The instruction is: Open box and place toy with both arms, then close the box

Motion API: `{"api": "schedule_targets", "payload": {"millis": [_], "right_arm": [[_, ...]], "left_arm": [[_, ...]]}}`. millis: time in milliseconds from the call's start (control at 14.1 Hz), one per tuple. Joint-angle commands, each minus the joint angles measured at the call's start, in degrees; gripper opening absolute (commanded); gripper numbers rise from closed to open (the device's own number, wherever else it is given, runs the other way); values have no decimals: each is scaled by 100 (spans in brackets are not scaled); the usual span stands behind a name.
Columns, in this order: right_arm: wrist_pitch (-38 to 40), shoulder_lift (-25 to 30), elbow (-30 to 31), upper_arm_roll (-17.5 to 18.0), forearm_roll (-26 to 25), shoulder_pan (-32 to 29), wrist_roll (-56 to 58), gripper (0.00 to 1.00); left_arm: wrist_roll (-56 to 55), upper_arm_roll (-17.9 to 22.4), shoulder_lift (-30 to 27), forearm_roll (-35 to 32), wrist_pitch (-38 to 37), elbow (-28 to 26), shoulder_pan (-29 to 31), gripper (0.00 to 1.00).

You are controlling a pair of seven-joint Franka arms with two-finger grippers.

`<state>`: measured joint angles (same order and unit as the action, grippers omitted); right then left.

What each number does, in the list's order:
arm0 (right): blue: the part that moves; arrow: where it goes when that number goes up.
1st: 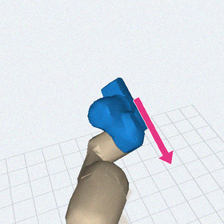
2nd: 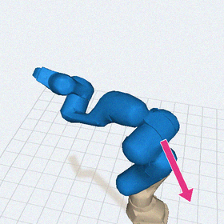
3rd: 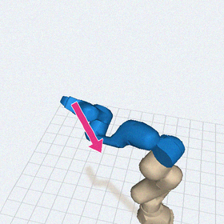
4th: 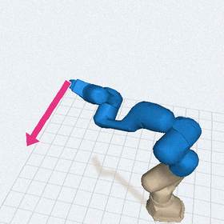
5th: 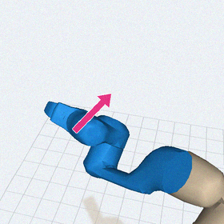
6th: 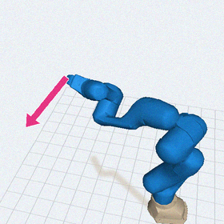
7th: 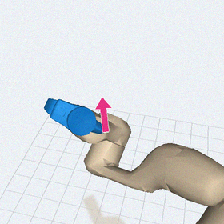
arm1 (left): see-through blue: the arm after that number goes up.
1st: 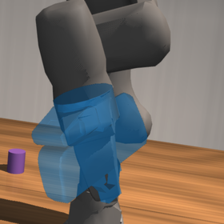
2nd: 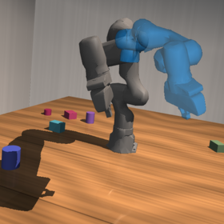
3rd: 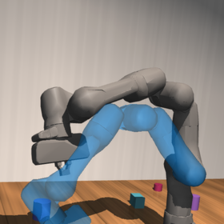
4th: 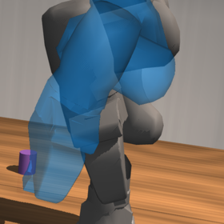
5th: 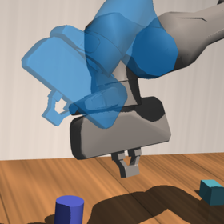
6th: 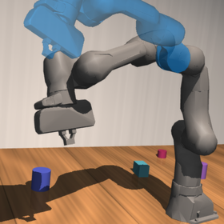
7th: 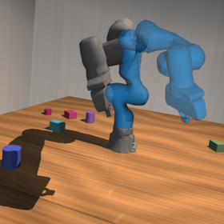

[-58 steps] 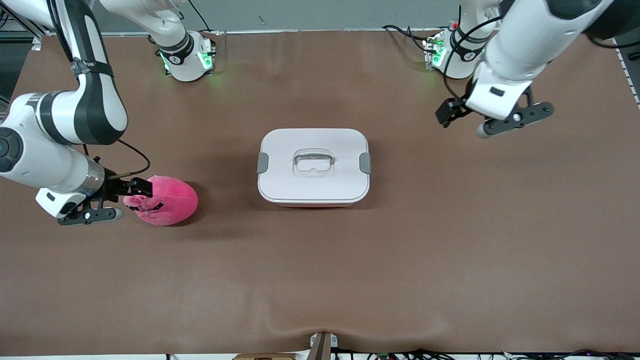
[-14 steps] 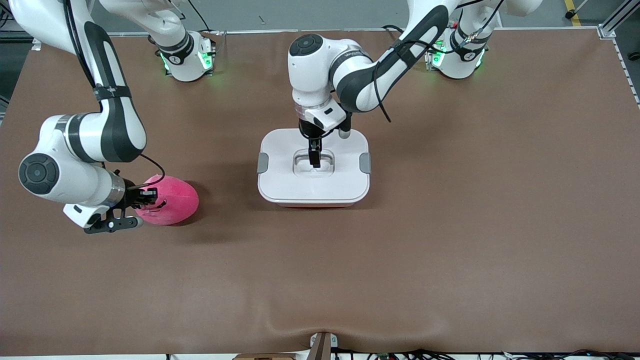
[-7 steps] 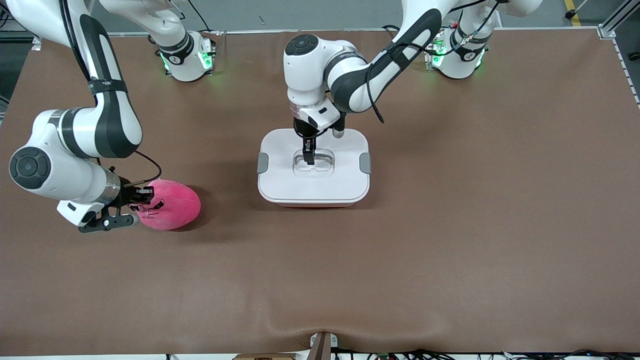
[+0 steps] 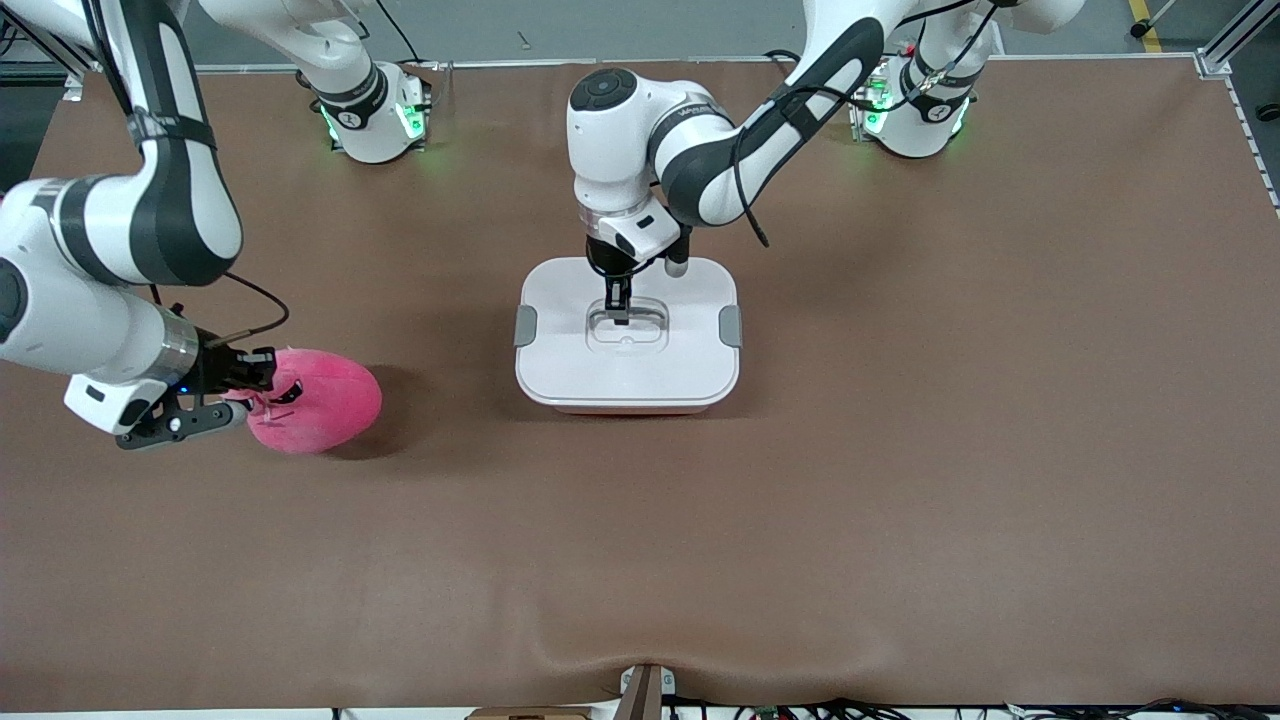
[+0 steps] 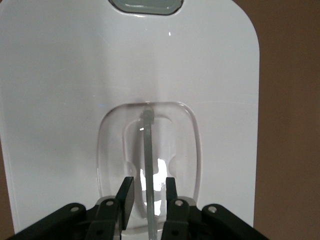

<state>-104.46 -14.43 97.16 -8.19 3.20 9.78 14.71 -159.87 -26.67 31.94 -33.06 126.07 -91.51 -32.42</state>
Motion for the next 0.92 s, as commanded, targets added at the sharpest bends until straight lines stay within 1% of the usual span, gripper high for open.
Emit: {"api": "schedule_targets", "payload": {"millis": [0,71,142,283,425,567,850], "right_arm": [[285,55,-337,28,40,-29,443,0],[355,28,-443,28,40,-55,567,0],[443,19,-505,28,40,-73,621,0],[627,54,-637,36,40,-73,901,0],[969,28,-935,37,49,-21,1331,0],[1251,37,-1076,54,49,49,1324,0],[1226,46,-1033,54,136,67,1737,0]], "left_arm": [[-1266,12,31,-394,14,45,-81,7],[-1257,13,23,-403,23,45,-72,2],[-1257,13,14,-403,23,45,-63,0],[-1231,13,-4,-403,14,45,-54,0],[-1187,13,-12,-403,23,54,-54,0],[-986,13,-30,-412,14,54,-37,0],[-774,4,-135,-403,-47,46,-37,0]]}}
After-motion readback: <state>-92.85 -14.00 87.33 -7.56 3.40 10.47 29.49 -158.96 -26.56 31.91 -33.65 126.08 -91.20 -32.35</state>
